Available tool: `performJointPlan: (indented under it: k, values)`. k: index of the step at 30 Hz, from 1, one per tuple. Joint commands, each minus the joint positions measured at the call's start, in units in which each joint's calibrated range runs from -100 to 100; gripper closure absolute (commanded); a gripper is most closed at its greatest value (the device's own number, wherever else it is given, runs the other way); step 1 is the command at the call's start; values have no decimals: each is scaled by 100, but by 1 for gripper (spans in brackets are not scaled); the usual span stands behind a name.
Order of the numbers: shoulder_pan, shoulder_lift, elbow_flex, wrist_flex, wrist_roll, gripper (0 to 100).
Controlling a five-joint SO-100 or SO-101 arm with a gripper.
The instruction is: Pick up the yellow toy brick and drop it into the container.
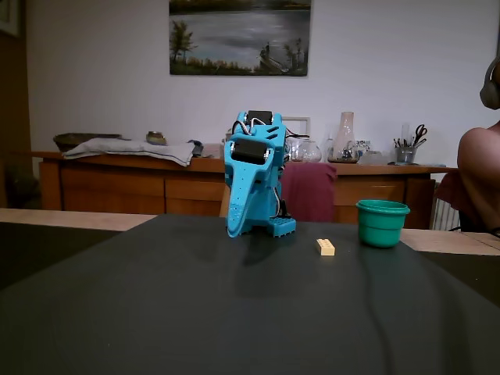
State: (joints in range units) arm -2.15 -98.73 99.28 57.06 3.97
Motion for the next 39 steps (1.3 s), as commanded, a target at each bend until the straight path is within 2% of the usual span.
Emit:
performJointPlan:
  k: [1,39]
  values:
    - [-5,-43,-36,-78,-10,100]
    - [-129,-43,-36,-78,95,100]
